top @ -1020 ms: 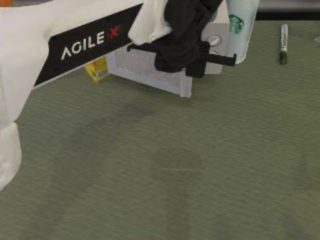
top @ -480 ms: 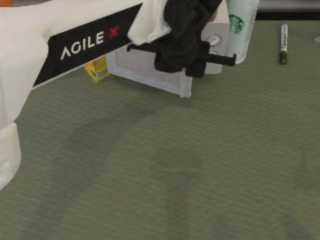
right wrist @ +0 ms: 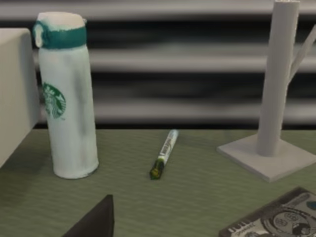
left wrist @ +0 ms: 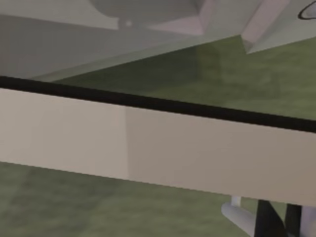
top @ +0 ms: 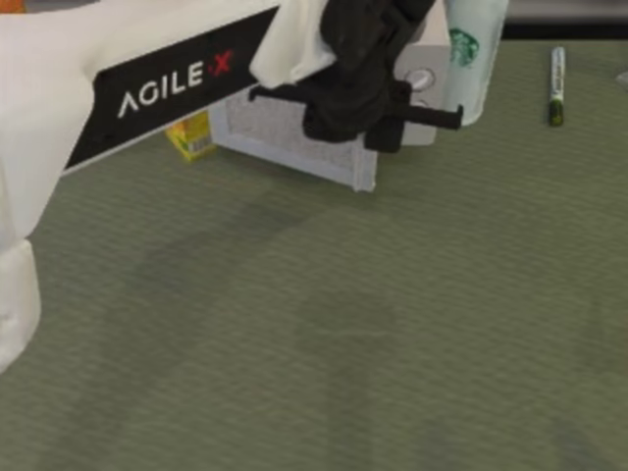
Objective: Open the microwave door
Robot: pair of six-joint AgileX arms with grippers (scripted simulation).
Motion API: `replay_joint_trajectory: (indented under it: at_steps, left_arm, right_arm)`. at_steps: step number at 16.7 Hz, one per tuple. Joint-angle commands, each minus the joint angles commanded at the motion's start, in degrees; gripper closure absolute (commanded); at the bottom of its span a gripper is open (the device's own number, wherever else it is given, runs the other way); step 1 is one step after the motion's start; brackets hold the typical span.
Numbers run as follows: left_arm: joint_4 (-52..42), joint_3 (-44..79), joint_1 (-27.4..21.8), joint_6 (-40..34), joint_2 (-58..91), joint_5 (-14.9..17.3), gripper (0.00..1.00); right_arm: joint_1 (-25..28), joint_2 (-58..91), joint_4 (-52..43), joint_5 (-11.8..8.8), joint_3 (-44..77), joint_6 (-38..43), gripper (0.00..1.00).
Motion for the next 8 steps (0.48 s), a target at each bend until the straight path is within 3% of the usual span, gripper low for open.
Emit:
replay_joint_trajectory:
  at_steps: [8]
  left_arm:
    - [0.1, -0.27, -0.37, -0.04, 0.06, 0.37, 1.0]
  right_arm:
    - [0.0, 0.0, 0.0, 0.0, 0.0, 0.0, 0.0]
